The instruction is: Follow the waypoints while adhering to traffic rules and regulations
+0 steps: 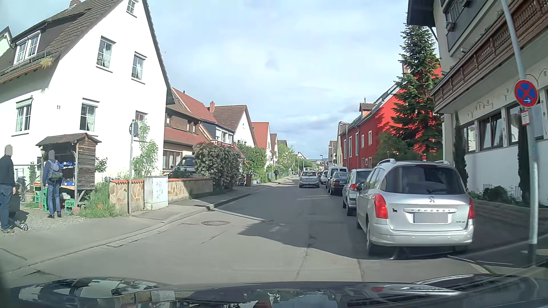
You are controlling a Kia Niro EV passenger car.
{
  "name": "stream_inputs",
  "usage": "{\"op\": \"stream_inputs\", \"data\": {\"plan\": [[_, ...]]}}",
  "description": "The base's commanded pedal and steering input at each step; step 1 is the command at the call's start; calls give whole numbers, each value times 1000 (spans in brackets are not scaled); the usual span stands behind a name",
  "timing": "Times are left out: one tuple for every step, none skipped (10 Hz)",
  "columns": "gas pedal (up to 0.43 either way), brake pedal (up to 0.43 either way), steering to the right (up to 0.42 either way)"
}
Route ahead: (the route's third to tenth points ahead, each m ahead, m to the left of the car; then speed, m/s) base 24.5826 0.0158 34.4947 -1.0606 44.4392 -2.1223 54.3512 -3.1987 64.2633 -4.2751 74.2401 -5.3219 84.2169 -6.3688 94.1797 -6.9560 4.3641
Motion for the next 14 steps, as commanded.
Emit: {"op": "stream_inputs", "data": {"plan": [[169,0,-138],[169,0,-112],[169,0,-93],[157,0,-66],[157,0,-41],[138,0,-18],[130,0,10],[87,0,33],[28,0,51],[0,0,68],[0,0,83],[0,0,92],[0,0,97],[0,0,98]]}}
